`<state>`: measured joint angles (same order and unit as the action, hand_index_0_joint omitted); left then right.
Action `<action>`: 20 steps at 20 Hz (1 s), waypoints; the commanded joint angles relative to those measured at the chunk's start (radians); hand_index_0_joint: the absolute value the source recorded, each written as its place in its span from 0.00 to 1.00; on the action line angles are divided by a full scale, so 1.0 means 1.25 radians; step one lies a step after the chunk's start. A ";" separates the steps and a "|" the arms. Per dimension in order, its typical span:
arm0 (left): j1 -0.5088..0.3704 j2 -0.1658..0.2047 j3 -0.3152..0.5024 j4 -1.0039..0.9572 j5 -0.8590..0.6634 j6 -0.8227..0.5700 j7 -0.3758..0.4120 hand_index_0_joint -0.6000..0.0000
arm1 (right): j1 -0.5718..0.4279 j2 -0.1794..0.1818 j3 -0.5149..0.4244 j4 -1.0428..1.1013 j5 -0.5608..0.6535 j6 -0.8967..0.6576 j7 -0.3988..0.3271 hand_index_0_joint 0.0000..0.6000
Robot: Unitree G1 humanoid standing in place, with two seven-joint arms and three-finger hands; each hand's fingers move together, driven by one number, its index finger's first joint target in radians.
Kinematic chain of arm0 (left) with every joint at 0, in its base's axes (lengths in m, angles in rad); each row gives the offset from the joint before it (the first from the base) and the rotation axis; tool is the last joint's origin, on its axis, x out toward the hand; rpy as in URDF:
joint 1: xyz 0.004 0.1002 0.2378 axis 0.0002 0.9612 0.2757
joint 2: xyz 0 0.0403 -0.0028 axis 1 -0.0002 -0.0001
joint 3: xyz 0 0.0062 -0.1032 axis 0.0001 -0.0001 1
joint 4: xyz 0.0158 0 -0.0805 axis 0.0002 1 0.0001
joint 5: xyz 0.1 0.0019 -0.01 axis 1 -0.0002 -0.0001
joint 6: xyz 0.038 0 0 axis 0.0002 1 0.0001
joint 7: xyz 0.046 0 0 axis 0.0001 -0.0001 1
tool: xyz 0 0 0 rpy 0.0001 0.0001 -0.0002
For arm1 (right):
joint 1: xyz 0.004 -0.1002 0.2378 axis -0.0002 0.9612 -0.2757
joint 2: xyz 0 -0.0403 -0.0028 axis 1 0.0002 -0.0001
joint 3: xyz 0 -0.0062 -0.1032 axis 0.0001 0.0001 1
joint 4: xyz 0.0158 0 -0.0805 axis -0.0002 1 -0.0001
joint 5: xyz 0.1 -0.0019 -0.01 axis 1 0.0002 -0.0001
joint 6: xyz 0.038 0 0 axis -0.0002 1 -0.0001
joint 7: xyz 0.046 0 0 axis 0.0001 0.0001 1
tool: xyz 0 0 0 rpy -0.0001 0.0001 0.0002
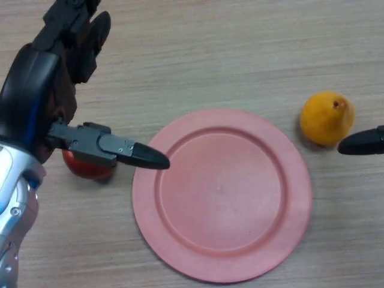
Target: Pick up the red apple and place it on the plate
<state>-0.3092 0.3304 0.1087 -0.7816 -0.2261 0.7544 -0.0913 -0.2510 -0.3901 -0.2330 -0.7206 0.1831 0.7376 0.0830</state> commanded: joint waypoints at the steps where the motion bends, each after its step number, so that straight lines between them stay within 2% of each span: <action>1: -0.033 0.033 0.034 -0.069 0.002 -0.028 0.034 1.00 | -0.044 -0.010 -0.047 -0.059 0.032 -0.050 -0.035 0.00; 2: -0.025 0.026 0.028 -0.087 0.007 -0.016 0.026 1.00 | -0.060 0.001 -0.071 -0.074 0.095 -0.001 -0.072 0.00; 5: -0.014 0.014 0.060 -0.079 -0.004 -0.037 0.011 1.00 | -0.066 -0.016 -0.074 -0.083 0.153 0.025 -0.116 0.00; 7: -0.036 0.032 0.042 -0.072 0.005 -0.007 0.026 1.00 | -0.069 -0.019 -0.048 -0.078 0.179 0.040 -0.149 0.00; 9: -0.040 0.027 0.034 -0.061 0.026 -0.037 0.020 1.00 | -0.068 -0.011 -0.024 -0.087 0.185 0.041 -0.168 0.00; 11: -0.031 0.016 0.063 -0.053 0.011 -0.061 0.022 1.00 | -0.070 -0.015 -0.011 -0.084 0.173 0.027 -0.160 0.00; 13: -0.011 0.025 0.071 -0.048 -0.007 -0.081 0.011 1.00 | -0.079 -0.022 0.012 -0.086 0.148 0.035 -0.153 0.00; 15: 0.029 0.042 0.118 -0.041 -0.011 -0.104 -0.013 1.00 | -0.072 -0.010 0.027 -0.105 0.124 0.040 -0.136 0.00; 17: 0.082 0.064 0.156 0.006 0.038 -0.192 -0.046 1.00 | -0.075 0.004 0.022 -0.104 0.123 0.036 -0.117 0.00; 18: 0.123 0.075 0.160 0.047 0.106 -0.255 -0.091 1.00 | -0.071 0.015 0.033 -0.093 0.112 0.013 -0.114 0.00; 20: 0.138 0.064 0.192 0.132 0.160 -0.349 -0.117 1.00 | -0.063 0.037 0.056 -0.074 0.102 -0.022 -0.122 0.00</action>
<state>-0.1146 0.3785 0.2625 -0.5635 -0.0511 0.4690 -0.2223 -0.3020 -0.3273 -0.1299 -0.7696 0.3475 0.8747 -0.0606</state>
